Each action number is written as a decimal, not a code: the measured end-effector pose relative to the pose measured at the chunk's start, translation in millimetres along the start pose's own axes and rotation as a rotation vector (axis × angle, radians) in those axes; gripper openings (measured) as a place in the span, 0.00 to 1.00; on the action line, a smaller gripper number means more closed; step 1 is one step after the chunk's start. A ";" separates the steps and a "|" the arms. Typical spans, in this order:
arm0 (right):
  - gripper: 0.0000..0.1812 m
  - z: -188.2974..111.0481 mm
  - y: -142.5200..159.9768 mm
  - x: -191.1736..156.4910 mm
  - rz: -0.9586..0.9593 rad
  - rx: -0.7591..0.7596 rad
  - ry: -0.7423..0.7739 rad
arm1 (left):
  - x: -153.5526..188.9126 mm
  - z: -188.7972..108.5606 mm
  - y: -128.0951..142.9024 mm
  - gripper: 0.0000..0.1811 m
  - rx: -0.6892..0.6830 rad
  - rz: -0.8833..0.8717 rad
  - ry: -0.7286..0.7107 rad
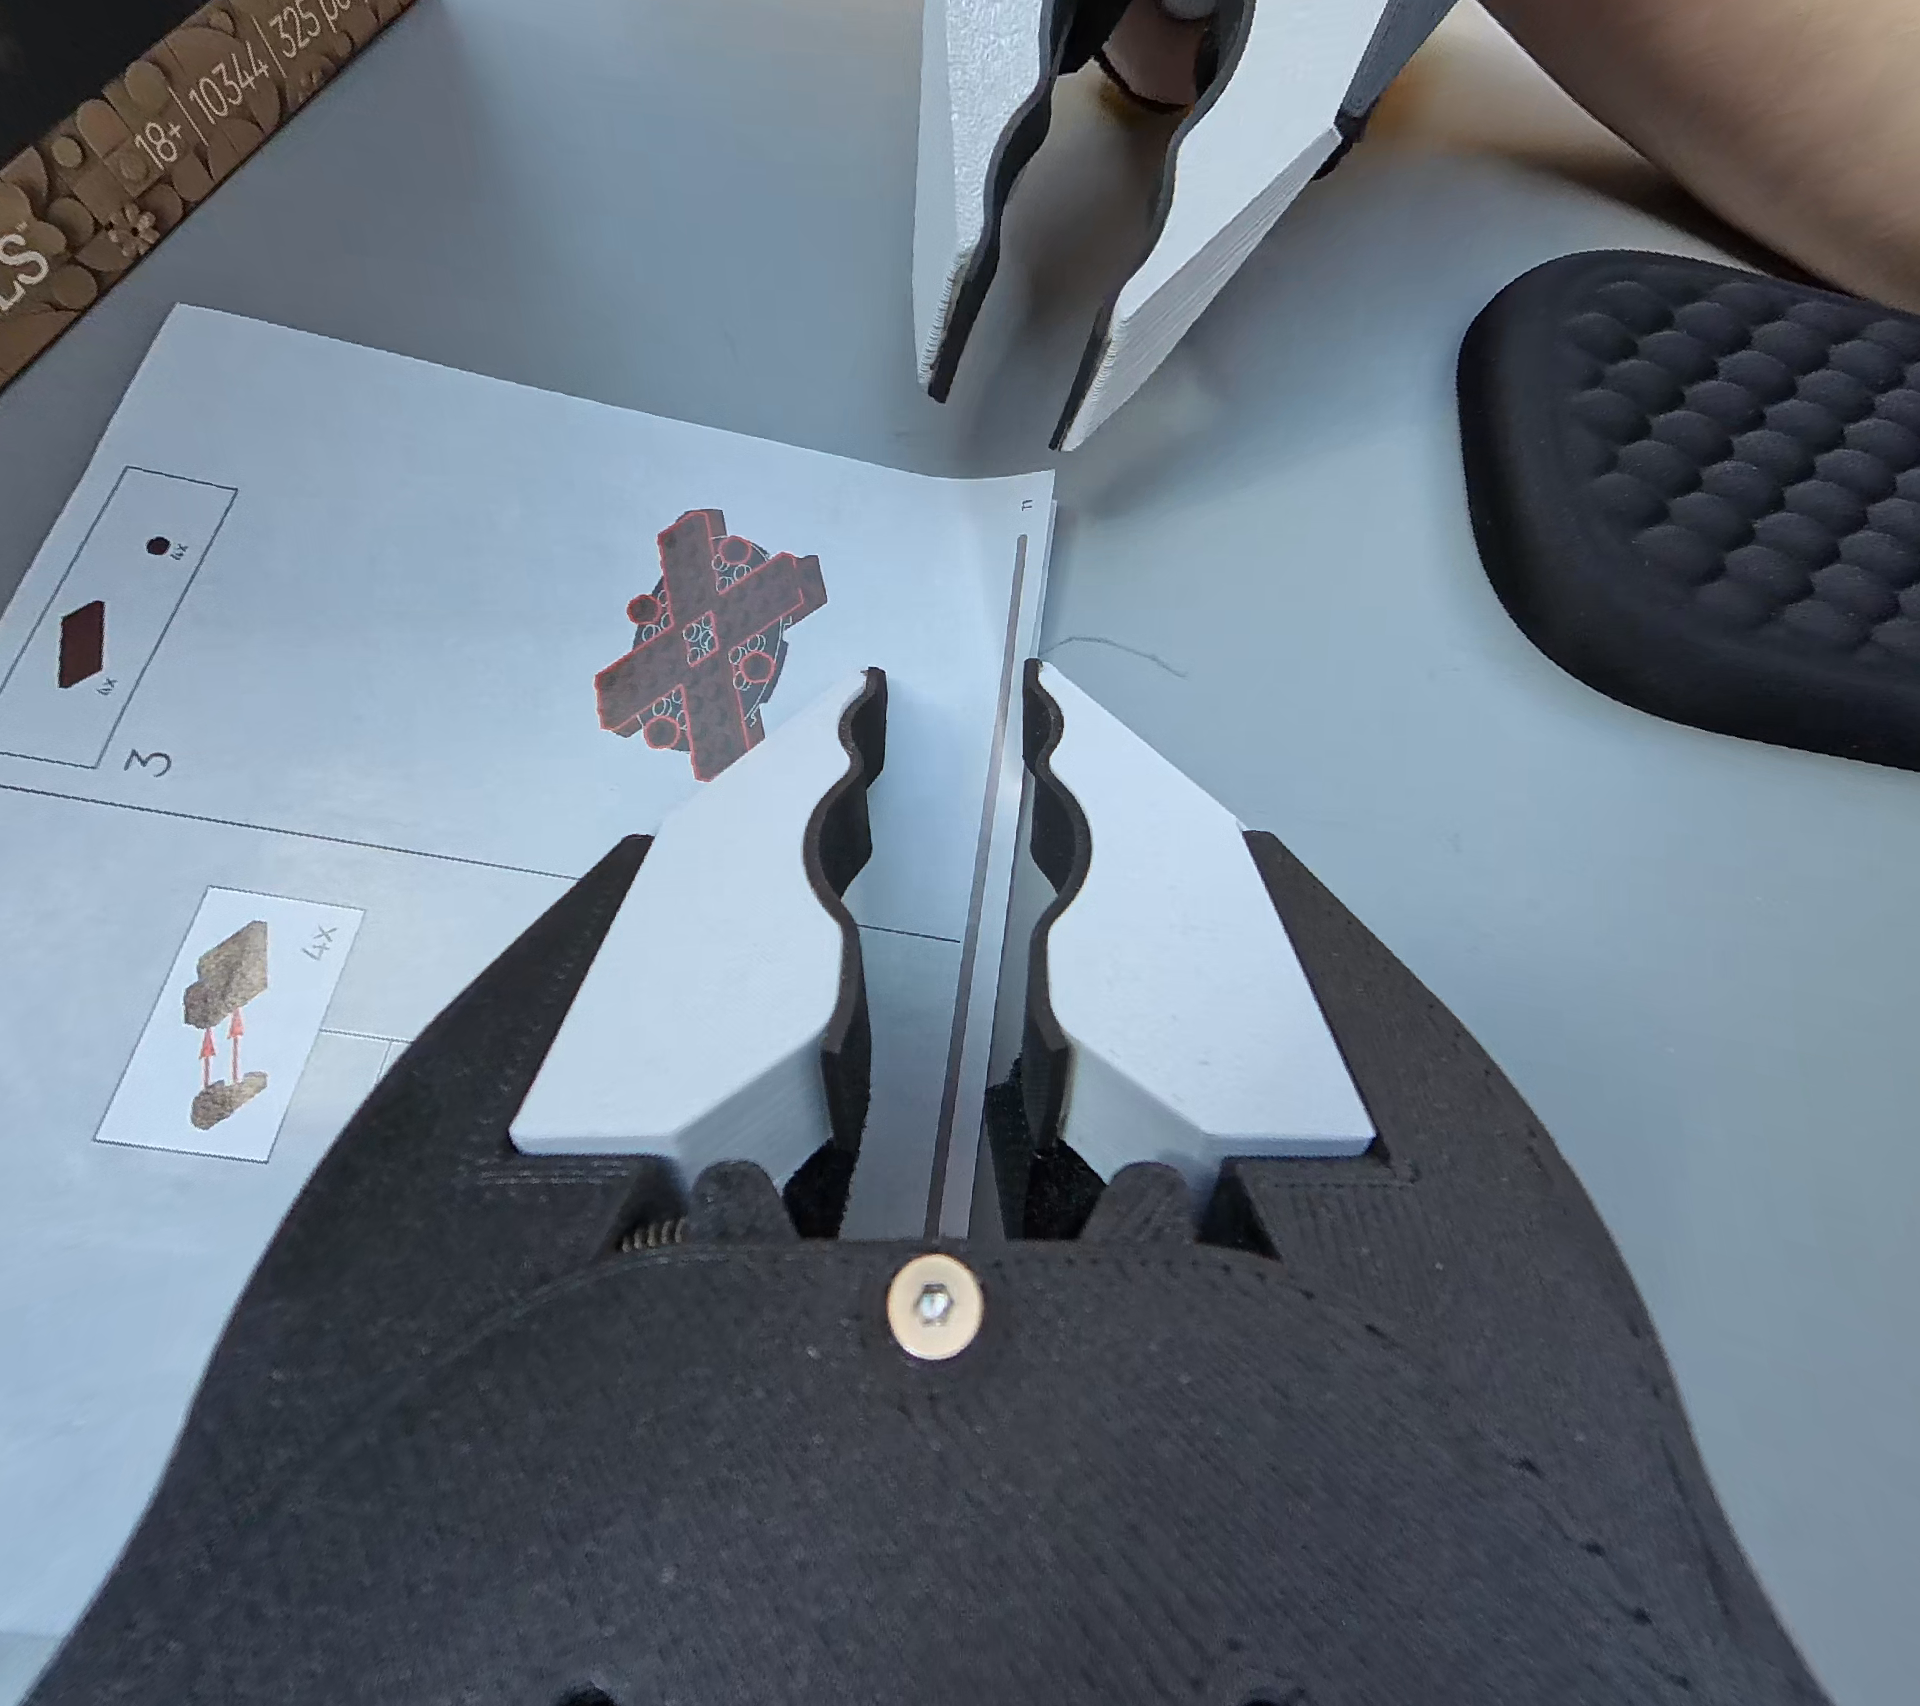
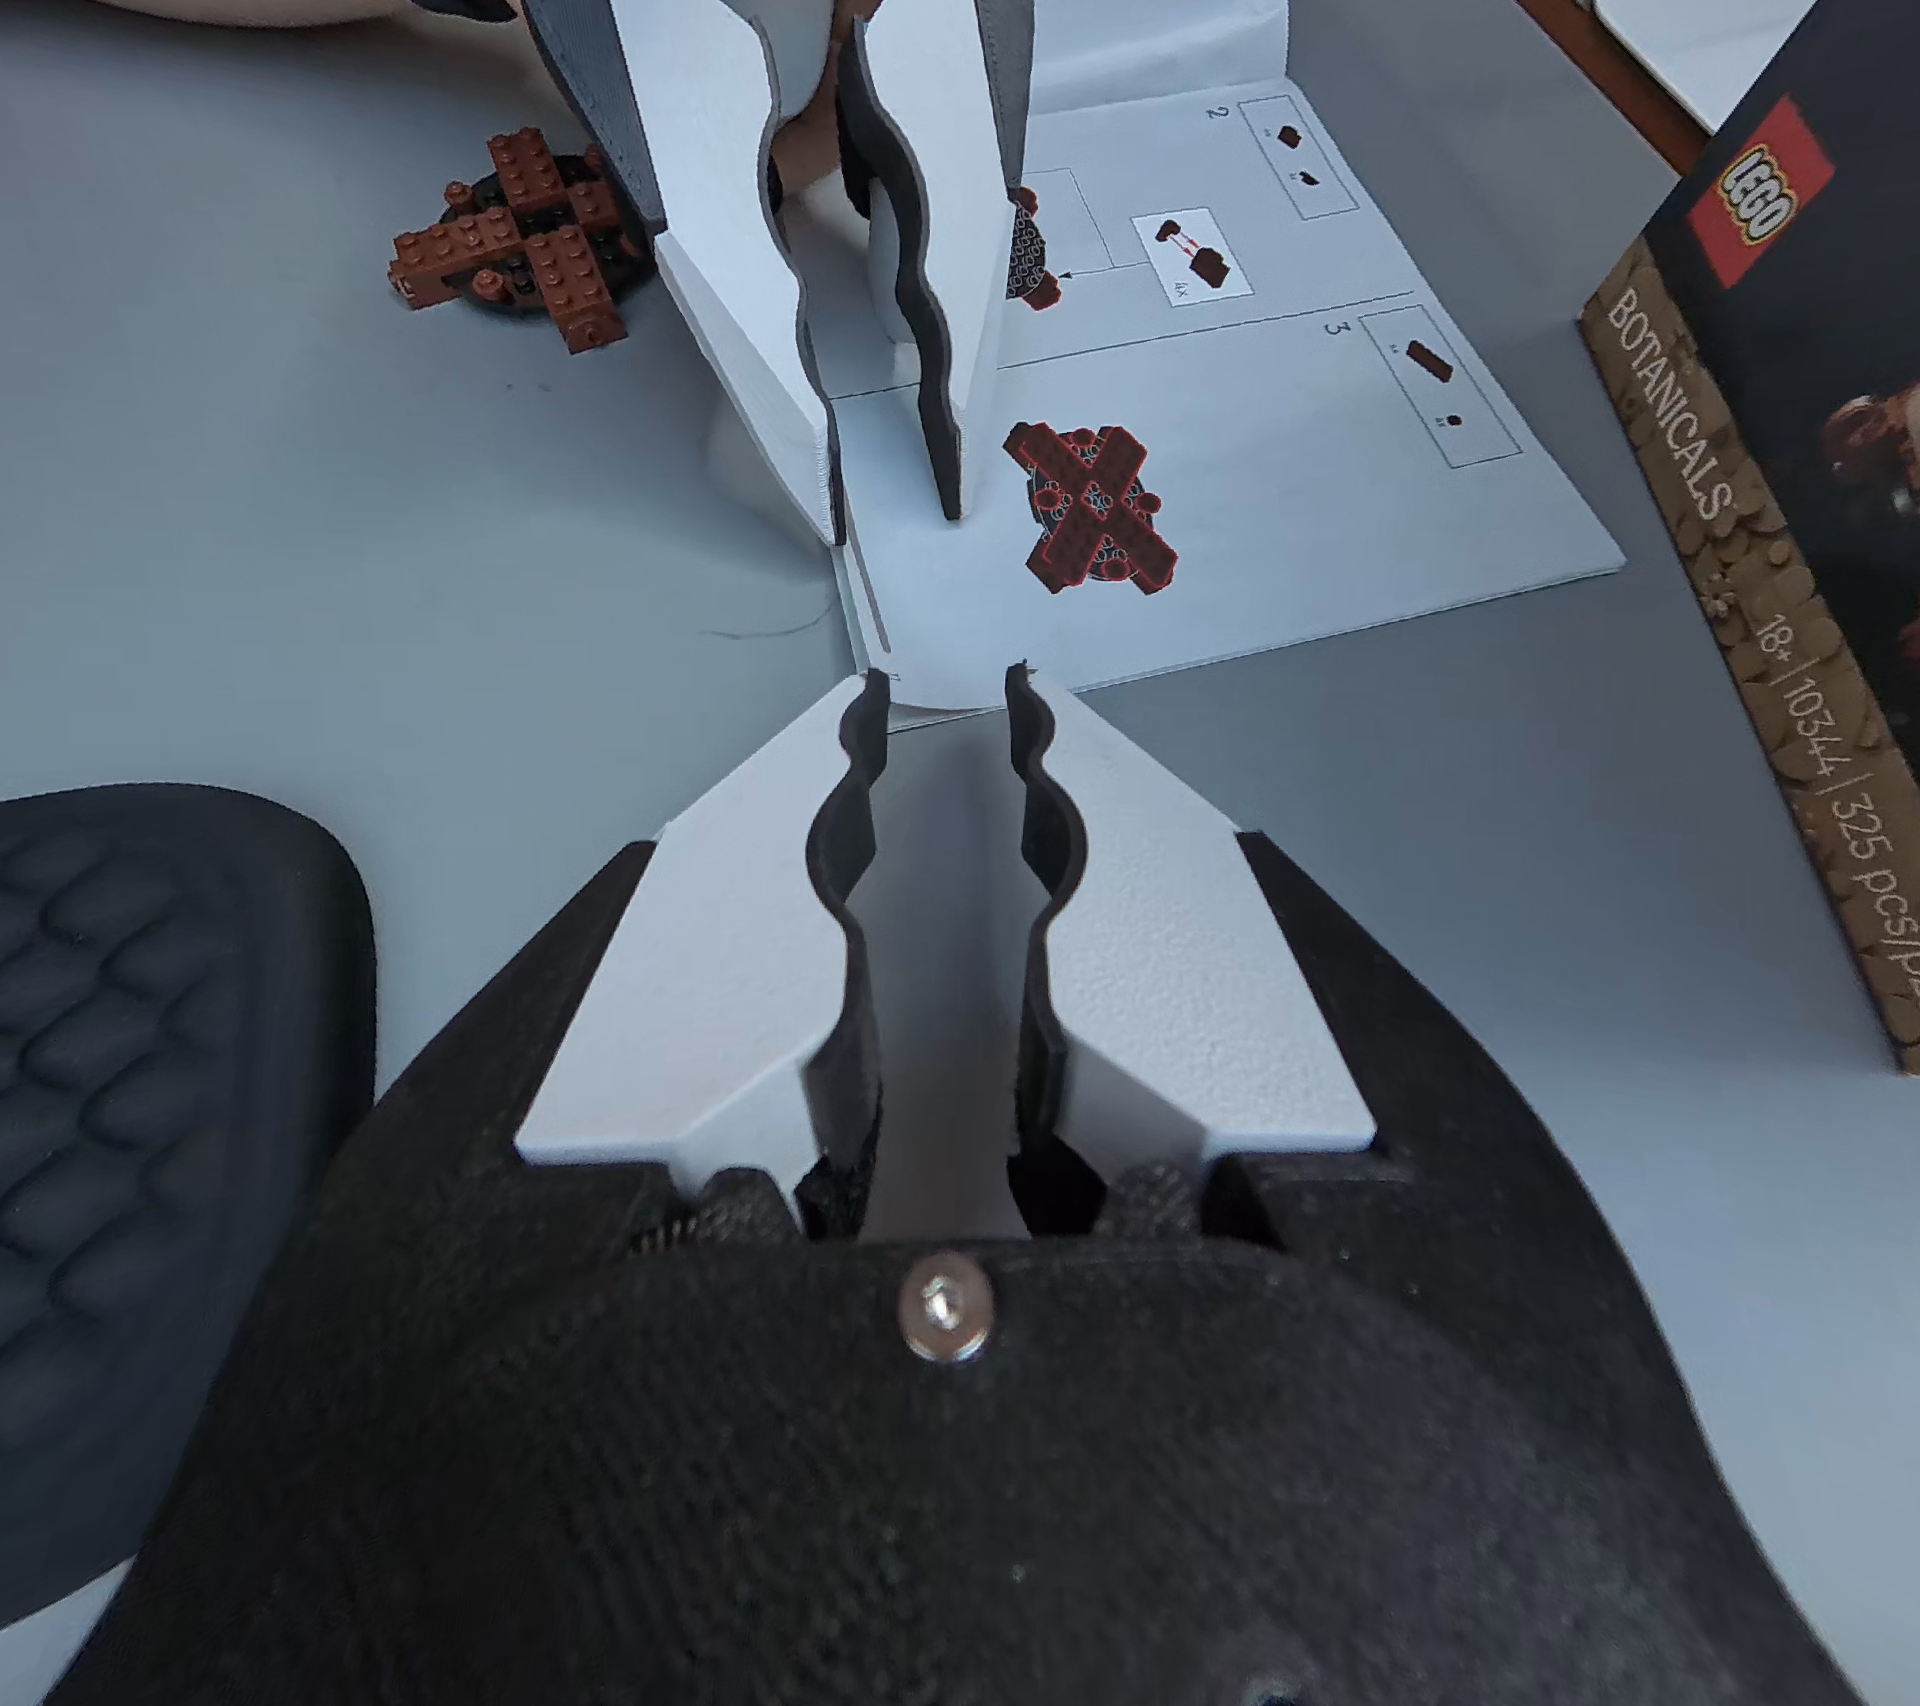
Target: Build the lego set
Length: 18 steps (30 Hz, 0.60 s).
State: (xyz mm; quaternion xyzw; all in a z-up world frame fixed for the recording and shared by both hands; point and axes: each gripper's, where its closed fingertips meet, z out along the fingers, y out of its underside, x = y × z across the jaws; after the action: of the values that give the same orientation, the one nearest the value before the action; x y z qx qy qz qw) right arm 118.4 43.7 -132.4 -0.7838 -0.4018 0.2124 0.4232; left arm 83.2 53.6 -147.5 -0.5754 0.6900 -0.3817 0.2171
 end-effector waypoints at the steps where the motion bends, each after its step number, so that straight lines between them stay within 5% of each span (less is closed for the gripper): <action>1: 0.13 0.9 1.3 -0.8 -0.007 -0.006 -0.003 | 0.0 0.0 0.0 0.13 0.000 0.000 0.001; 18: 0.13 5.3 2.6 -1.4 -0.022 -0.025 0.004 | 0.3 0.1 -0.5 0.14 0.002 -0.005 0.008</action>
State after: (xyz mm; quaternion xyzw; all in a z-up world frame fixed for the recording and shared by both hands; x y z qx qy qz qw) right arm 115.1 44.3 -137.5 -0.7851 -0.4122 0.2013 0.4161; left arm 83.5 53.3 -147.1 -0.5754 0.6890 -0.3851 0.2140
